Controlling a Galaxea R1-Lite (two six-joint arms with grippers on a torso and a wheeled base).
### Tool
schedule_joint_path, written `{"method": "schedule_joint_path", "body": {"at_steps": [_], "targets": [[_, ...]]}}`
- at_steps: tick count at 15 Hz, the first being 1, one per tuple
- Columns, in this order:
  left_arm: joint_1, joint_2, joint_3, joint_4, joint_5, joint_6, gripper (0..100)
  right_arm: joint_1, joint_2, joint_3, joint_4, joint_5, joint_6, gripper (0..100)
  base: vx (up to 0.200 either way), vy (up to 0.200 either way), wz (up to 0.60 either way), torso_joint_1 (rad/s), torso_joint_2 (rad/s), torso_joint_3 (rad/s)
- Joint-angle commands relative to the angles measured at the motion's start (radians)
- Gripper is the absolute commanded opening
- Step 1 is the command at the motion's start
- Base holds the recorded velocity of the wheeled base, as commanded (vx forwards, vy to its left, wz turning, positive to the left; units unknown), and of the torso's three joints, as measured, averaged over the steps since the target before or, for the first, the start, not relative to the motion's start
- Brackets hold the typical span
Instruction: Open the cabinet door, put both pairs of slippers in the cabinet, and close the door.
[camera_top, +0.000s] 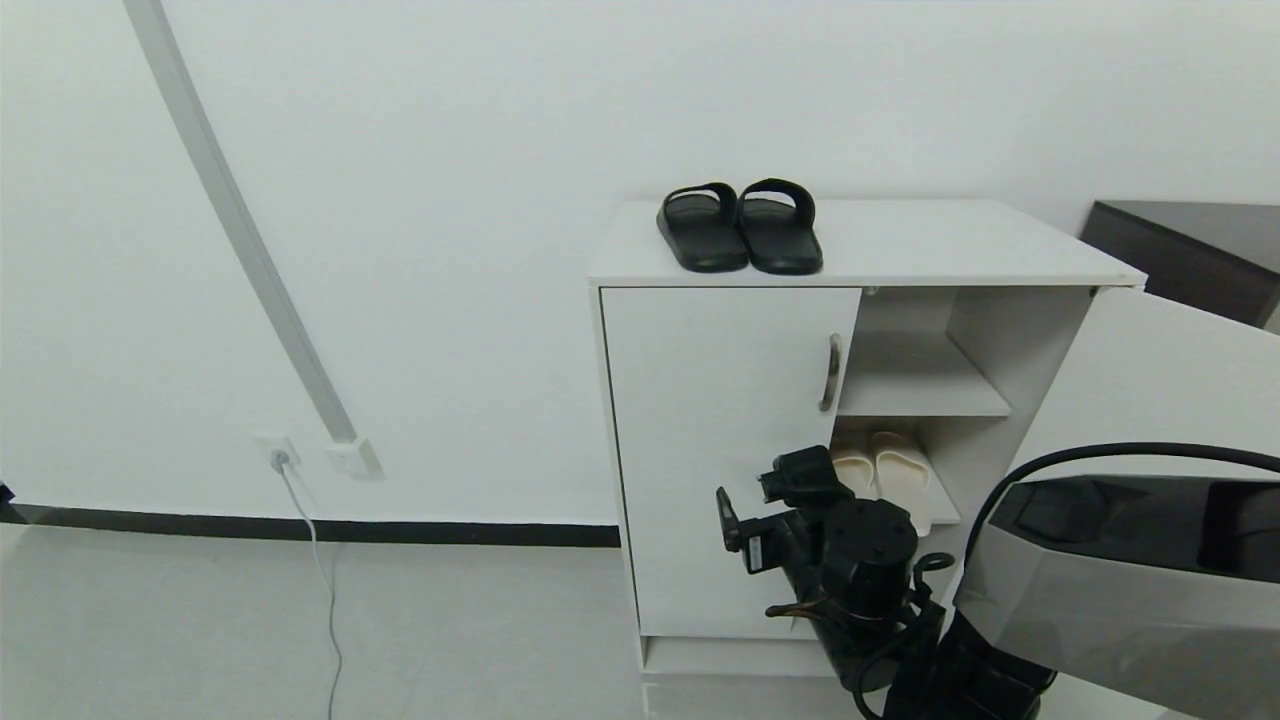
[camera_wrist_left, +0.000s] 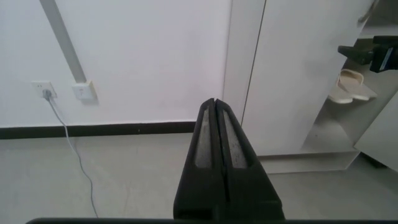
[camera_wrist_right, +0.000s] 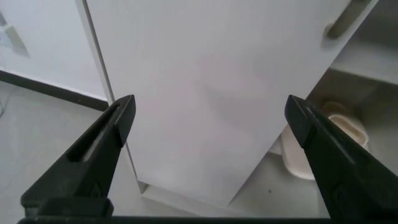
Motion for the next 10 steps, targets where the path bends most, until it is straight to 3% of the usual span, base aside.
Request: {"method": "schedule_joint_path", "body": {"at_steps": [1,10], "targets": [[0.0,0.0,0.0,0.001,0.0,0.0,0,0.001,0.006,0.0,-0.001,0.0,-0.001,100,0.0,0.0,0.0,0.168,-0.48,-0.31],[0.0,0.0,0.0,0.001,0.0,-0.001,0,0.004,0.007,0.0,-0.002,0.0,-0.001,100,0.0,0.0,0.0,0.202,-0.51,-0.316]]}}
